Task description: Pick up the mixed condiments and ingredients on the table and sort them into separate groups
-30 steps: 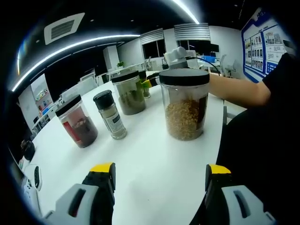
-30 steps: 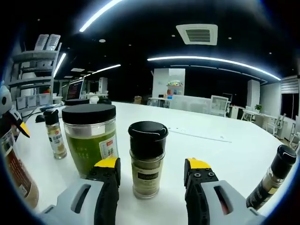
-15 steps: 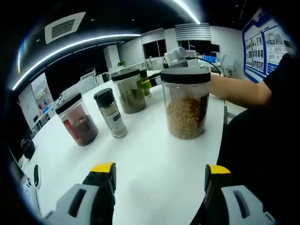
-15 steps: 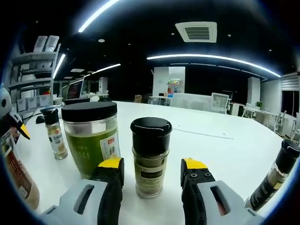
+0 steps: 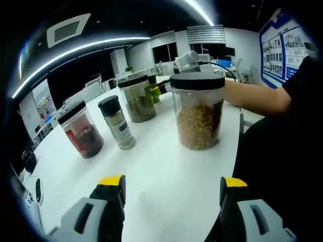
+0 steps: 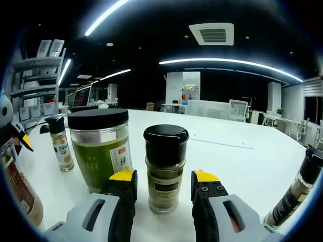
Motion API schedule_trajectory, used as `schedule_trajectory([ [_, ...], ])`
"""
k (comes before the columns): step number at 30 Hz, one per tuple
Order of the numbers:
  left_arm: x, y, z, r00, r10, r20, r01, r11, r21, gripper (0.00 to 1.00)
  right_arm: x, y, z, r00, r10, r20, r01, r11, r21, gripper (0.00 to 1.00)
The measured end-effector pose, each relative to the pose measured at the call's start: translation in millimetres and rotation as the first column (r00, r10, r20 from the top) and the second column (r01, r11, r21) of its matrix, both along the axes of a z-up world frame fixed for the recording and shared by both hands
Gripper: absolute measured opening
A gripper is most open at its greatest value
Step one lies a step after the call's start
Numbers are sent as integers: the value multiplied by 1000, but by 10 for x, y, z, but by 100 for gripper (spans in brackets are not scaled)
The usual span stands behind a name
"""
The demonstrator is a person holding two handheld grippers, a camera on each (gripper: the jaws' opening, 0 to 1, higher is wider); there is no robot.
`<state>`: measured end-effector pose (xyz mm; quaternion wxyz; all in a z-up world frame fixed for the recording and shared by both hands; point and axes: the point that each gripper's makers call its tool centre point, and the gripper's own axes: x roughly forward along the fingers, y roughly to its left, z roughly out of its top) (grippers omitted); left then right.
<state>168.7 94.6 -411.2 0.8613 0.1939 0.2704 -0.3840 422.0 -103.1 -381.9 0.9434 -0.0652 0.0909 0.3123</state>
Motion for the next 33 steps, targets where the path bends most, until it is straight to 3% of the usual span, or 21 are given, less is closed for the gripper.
schedule_trajectory([
  [10, -5, -5, -5, 1000, -4, -1, 4, 1000, 3, 75, -10, 38, -16, 1000, 13, -3, -13, 1000, -2, 36],
  [12, -5, -2, -3, 1000, -4, 0, 4, 1000, 3, 75, -14, 53, -4, 1000, 21, -20, -20, 999, 33, 35],
  [21, -5, -31, 2, 1000, -12, 1, 12, 1000, 5, 75, -18, 33, -45, 1000, 13, 0, -13, 999, -41, 31],
  [33, 10, 1, 2, 1000, -4, 5, 4, 1000, 17, 75, 6, 0, -57, 1000, 0, -25, -1, 999, -33, 28],
])
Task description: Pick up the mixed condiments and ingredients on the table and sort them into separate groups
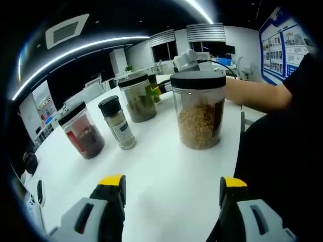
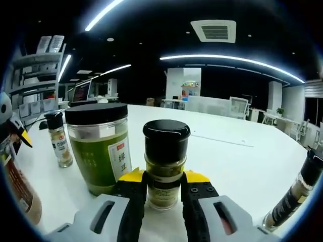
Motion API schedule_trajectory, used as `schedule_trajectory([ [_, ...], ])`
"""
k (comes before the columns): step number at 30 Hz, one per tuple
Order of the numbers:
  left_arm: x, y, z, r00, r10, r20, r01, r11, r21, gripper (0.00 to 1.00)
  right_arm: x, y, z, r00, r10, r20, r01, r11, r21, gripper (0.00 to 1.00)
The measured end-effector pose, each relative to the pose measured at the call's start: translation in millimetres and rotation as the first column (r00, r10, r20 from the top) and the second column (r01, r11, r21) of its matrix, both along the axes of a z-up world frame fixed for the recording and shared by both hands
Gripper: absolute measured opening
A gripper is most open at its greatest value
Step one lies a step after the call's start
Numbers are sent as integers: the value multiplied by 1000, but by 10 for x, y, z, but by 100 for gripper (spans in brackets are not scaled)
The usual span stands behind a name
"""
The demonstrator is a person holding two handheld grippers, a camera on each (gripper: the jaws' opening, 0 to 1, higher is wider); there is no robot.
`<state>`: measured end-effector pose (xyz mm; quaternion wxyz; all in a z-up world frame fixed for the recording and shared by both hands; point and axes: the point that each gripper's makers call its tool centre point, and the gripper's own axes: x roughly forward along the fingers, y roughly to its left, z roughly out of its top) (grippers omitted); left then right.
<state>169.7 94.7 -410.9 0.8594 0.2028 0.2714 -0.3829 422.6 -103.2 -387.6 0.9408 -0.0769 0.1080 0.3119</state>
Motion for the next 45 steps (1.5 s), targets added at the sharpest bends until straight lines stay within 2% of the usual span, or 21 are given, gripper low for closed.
schedule_trajectory([
  [17, 0, 56, -32, 1000, 16, -3, -16, 1000, 9, 74, 8, 15, 3, 1000, 12, 8, -12, 1000, -6, 28],
  [23, 4, 50, -23, 1000, 16, -3, -16, 1000, 6, 74, -3, 22, 3, 1000, 24, -6, -24, 1000, 17, 28],
  [36, 7, 59, -23, 1000, 20, -1, -20, 1000, 16, 74, -18, 5, 14, 1000, 17, 4, -17, 1000, -3, 27],
  [45, 16, 59, -21, 1000, 21, 1, -21, 1000, 13, 74, -43, -15, 154, 1000, 14, 27, -14, 1000, 14, 28],
])
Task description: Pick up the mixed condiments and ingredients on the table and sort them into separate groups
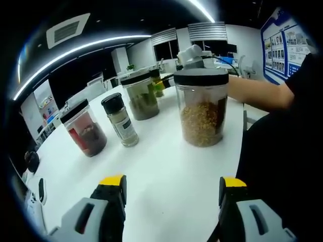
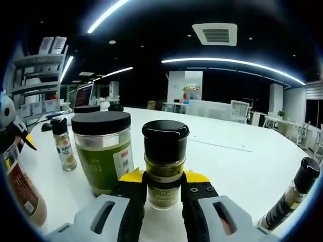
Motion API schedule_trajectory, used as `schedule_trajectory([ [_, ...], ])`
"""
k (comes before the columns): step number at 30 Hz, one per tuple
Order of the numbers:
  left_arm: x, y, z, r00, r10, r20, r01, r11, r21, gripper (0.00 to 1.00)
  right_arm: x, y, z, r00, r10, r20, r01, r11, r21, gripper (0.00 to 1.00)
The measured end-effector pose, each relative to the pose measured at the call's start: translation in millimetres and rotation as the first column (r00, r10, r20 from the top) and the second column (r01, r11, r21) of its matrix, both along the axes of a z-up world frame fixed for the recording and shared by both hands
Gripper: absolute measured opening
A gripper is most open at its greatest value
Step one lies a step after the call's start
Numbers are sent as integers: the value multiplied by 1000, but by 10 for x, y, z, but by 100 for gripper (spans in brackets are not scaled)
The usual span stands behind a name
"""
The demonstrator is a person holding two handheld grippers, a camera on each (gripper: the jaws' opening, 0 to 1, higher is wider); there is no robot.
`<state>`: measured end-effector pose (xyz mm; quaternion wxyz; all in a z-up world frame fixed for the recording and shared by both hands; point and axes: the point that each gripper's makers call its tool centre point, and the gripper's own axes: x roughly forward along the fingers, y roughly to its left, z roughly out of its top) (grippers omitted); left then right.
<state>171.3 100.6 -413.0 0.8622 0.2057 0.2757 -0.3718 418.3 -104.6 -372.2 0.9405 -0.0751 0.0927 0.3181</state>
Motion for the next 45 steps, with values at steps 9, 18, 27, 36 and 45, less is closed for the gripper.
schedule_trajectory([
  [9, 13, 17, -9, 1000, 5, -3, -5, 1000, 3, 74, 27, -162, 4, 999, -48, 26, 50, 996, -69, 27],
  [18, 12, 4, -10, 1000, 0, -4, 0, 1000, 8, 74, -3, -356, 62, 995, -102, -7, 102, 995, -6, 28],
  [27, 11, -4, -1, 1000, -3, -1, 3, 1000, 8, 74, -56, -575, 99, 991, -137, -6, 137, 991, 5, 28],
  [36, -3, 9, -47, 1000, 0, -11, 0, 1000, 10, 74, -127, -781, 122, 988, -156, 8, 156, 988, -5, 28],
  [45, 33, 40, 1, 1000, 21, 9, -21, 1000, -2, 74, -270, -979, 115, 981, -195, 0, 195, 981, 1, 28],
])
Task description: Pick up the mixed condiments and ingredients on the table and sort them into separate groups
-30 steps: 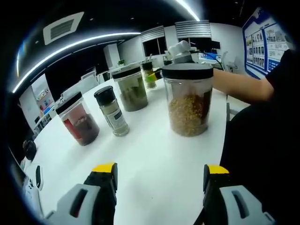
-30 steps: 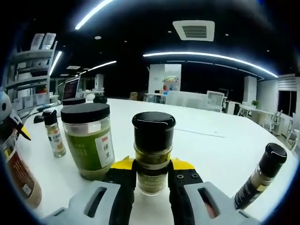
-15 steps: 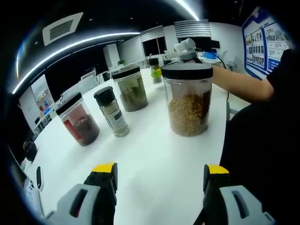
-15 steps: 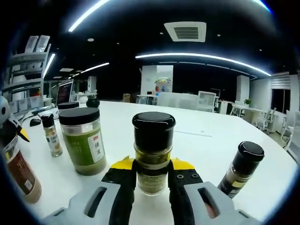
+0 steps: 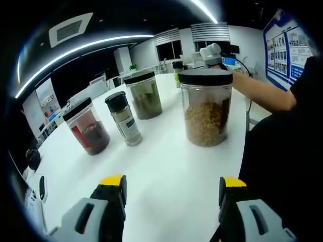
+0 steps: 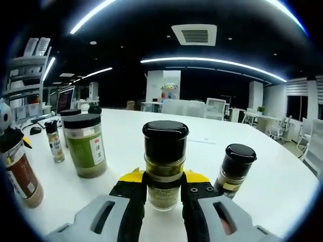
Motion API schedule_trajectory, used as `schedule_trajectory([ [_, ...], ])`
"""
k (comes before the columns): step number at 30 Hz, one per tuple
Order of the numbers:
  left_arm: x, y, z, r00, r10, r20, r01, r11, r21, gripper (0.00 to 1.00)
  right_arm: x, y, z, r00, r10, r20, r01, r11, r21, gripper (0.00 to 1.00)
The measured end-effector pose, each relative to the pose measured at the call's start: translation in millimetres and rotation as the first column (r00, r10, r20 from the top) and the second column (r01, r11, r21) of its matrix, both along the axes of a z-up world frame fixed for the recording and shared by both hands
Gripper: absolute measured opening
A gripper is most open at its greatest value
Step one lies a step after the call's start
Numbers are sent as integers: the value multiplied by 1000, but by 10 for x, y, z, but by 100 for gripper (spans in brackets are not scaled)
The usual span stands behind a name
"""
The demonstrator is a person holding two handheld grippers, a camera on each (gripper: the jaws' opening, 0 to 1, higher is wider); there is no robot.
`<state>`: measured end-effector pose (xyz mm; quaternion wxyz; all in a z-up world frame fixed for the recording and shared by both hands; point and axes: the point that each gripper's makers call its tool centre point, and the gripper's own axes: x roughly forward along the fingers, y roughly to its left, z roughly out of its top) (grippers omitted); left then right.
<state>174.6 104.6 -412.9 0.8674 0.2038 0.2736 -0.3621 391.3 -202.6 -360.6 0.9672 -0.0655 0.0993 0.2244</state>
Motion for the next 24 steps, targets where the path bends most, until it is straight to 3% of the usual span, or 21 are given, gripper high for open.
schedule_trajectory([
  [12, -1, 17, -7, 1000, 2, 0, -2, 1000, 3, 74, -100, -173, 70, 1000, -22, 6, 22, 1000, -11, 28],
  [21, -8, -6, -18, 1000, -1, -4, 1, 1000, 2, 74, -174, -392, 71, 997, -78, -5, 78, 997, 23, 28],
  [24, -11, -8, -14, 1000, 0, -5, 0, 1000, -2, 74, -223, -446, 115, 996, -86, 20, 86, 996, -25, 28],
])
